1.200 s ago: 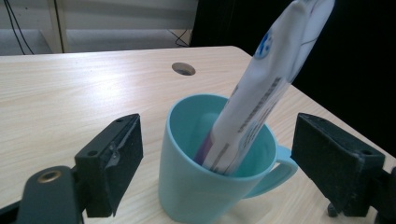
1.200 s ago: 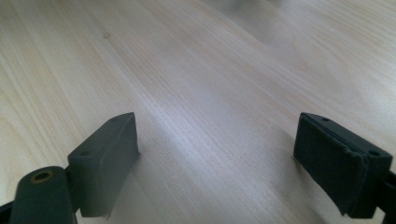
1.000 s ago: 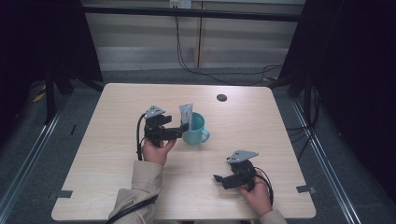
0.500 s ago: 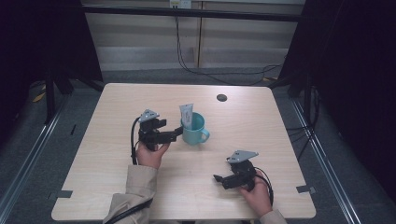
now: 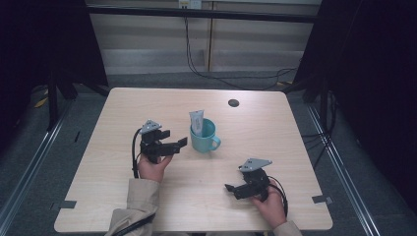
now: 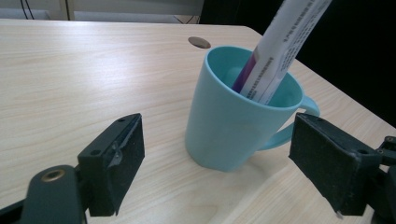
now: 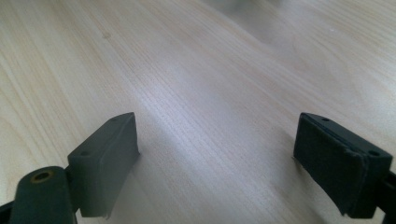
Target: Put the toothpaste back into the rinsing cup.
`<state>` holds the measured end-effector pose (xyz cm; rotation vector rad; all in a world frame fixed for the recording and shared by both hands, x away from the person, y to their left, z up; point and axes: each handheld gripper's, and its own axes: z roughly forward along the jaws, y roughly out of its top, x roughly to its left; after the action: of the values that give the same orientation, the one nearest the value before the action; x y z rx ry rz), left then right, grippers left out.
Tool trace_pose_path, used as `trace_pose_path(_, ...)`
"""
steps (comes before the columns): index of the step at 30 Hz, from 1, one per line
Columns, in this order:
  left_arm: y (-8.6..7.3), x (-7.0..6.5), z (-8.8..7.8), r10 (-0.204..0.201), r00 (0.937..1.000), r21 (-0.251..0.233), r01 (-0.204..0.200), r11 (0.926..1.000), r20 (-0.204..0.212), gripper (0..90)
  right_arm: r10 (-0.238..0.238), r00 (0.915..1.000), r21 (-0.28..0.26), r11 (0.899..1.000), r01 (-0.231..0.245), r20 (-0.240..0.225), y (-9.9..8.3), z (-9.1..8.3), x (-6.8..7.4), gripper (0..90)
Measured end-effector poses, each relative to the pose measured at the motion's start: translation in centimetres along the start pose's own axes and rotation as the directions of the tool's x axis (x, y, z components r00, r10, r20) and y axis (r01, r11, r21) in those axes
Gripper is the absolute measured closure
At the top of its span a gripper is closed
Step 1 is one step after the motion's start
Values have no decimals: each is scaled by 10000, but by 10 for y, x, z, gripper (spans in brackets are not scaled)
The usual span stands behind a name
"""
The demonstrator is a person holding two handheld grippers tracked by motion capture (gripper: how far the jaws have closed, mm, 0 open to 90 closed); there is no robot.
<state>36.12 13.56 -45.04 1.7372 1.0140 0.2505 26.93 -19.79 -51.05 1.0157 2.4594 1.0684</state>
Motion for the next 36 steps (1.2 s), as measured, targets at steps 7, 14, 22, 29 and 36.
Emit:
trace_pose_path(7,-6,4,-5,-6,10000,45,6,10000,-80,177,8,10000,-1,10000,-8,3,0,0,0,130)
trace_pose_path(14,-10,7,-10,13,9998,109,-11,9999,-180,180,-8,10000,6,10000,8,-5,0,0,0,130)
trace_pose_path(22,-16,11,-18,78,9996,133,-74,9999,-271,182,-10,10000,7,10000,10,-5,0,0,0,130)
trace_pose_path(29,-22,13,-24,172,9992,229,-163,9996,-374,183,-6,10000,2,10000,6,-2,0,0,0,130)
trace_pose_path(36,-29,14,-28,420,9981,493,-398,9980,-440,183,0,10000,0,10000,0,2,0,0,0,130)
